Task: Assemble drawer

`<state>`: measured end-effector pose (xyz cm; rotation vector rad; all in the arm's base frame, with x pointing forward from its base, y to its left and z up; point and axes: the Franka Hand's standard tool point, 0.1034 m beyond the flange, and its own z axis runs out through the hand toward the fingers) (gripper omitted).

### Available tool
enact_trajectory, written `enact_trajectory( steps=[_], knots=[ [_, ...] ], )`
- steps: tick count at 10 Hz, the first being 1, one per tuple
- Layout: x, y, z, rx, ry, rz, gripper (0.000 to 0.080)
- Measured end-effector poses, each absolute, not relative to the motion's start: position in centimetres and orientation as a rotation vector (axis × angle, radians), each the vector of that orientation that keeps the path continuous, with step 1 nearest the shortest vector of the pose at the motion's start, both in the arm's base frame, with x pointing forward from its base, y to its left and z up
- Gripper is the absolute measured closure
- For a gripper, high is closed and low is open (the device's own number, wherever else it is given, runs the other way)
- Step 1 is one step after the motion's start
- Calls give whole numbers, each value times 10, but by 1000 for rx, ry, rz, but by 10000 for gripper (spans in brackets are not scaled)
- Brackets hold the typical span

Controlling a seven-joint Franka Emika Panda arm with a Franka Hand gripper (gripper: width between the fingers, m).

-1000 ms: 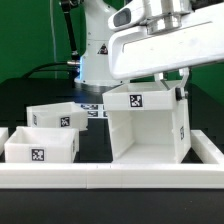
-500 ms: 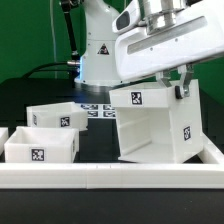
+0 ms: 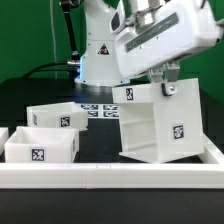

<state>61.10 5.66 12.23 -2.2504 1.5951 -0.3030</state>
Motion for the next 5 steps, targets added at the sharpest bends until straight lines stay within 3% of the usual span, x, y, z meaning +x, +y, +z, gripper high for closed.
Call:
enact_trajectory(
  steps=[5],
  knots=[
    [618, 60, 122, -2040, 1802, -276, 751]
  ],
)
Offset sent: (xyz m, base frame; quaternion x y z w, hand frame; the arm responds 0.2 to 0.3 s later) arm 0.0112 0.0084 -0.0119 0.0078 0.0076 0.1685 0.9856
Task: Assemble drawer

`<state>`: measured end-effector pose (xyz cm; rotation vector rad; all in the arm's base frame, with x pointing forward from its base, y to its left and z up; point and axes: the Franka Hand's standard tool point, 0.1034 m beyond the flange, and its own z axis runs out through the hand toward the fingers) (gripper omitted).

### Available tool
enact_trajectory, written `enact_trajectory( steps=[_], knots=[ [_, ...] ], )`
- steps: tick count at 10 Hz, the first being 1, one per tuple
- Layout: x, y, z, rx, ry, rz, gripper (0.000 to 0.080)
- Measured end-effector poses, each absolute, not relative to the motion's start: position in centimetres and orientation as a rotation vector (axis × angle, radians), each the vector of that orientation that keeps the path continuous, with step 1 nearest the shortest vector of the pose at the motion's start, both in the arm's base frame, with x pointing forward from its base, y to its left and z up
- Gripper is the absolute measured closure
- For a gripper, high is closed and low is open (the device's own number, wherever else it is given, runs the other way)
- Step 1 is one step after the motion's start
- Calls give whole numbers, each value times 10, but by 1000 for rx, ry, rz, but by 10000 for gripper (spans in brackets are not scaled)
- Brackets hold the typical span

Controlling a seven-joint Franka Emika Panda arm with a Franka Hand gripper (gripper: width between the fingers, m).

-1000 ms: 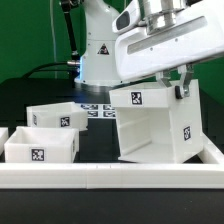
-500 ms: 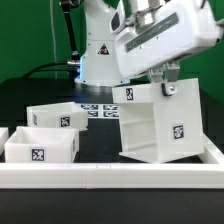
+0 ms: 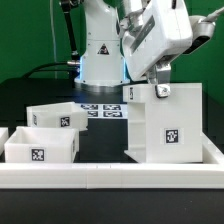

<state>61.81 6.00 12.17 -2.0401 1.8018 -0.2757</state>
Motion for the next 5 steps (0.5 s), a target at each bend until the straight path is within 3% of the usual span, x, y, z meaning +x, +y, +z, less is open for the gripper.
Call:
enact_trajectory(
  steps=[5],
  knots=[
    [625, 78, 117, -2049, 1784, -245, 742]
  ],
)
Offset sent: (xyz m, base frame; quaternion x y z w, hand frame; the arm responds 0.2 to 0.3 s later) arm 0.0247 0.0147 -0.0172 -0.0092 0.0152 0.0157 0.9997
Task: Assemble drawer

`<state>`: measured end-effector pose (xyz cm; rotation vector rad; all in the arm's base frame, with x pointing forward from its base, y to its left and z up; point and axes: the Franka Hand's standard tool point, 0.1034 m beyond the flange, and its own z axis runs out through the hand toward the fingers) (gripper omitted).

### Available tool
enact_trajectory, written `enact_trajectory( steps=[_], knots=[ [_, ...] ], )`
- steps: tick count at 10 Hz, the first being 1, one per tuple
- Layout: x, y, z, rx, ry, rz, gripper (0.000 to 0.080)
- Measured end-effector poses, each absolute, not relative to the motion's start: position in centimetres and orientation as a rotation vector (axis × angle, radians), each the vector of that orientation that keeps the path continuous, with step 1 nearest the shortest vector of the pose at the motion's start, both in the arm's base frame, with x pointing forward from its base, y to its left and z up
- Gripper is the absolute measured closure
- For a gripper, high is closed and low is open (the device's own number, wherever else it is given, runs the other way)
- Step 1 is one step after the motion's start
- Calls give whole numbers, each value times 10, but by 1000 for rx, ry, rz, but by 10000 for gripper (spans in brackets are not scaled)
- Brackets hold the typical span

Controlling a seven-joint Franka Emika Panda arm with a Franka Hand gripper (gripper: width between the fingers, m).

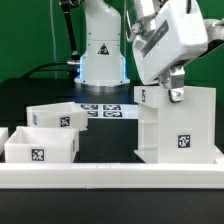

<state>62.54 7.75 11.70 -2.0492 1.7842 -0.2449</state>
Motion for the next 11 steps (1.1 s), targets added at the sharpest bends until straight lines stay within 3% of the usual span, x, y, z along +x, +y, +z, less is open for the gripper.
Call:
enact_trajectory(
  steps=[4, 5, 6, 7, 8, 9, 10, 11],
  knots=[
    [632, 78, 113, -2011, 1844, -146, 741],
    [632, 78, 113, -2016, 1839, -148, 669],
    [632, 78, 113, -2017, 1838, -147, 669],
    [632, 78, 112, -2018, 1838, -147, 483],
    [631, 78, 112, -2019, 1837, -147, 347],
    [631, 78, 113, -2030, 1826, -148, 347],
    [631, 75, 117, -2089, 1760, -147, 194],
    [631, 72, 125, -2125, 1711, -149, 163]
  ],
)
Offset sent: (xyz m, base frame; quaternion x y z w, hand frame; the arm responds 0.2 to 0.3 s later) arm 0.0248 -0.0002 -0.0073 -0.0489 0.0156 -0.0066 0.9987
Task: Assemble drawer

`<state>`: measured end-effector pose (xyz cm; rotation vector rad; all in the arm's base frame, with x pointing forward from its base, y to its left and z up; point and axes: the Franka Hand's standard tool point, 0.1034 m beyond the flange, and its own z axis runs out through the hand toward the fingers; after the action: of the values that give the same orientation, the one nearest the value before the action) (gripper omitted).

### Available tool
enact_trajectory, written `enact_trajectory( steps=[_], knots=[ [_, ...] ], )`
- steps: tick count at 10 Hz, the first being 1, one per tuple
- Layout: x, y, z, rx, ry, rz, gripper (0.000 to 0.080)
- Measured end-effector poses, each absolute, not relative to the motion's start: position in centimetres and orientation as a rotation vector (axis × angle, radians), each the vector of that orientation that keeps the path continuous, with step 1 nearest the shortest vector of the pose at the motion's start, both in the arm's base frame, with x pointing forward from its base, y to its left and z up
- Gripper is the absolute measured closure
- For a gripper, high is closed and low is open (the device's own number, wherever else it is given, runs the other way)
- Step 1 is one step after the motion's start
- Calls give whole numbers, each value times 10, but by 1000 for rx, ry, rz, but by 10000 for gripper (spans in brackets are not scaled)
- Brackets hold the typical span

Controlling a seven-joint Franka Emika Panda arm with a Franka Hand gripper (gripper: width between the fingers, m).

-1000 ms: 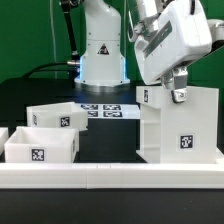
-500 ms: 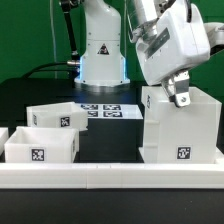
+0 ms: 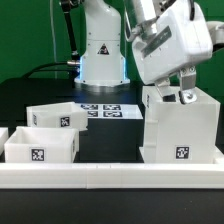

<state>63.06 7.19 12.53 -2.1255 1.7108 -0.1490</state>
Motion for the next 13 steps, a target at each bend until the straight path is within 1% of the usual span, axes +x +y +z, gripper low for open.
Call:
enact_trajectory(
  steps=[2, 4, 6, 7, 9, 10, 11, 13],
  knots=[
    [623, 67, 143, -2223, 1577, -158, 154],
    [606, 44, 161, -2357, 1375, -192, 151],
    [594, 29, 168, -2454, 1226, -190, 151],
    [587, 23, 165, -2539, 1108, -158, 151],
    [578, -11, 147, -2625, 1025, -141, 151],
    [576, -20, 140, -2628, 1048, -144, 151],
    [577, -14, 143, -2628, 1037, -148, 151],
    [578, -14, 143, -2630, 1034, -147, 151]
  ],
)
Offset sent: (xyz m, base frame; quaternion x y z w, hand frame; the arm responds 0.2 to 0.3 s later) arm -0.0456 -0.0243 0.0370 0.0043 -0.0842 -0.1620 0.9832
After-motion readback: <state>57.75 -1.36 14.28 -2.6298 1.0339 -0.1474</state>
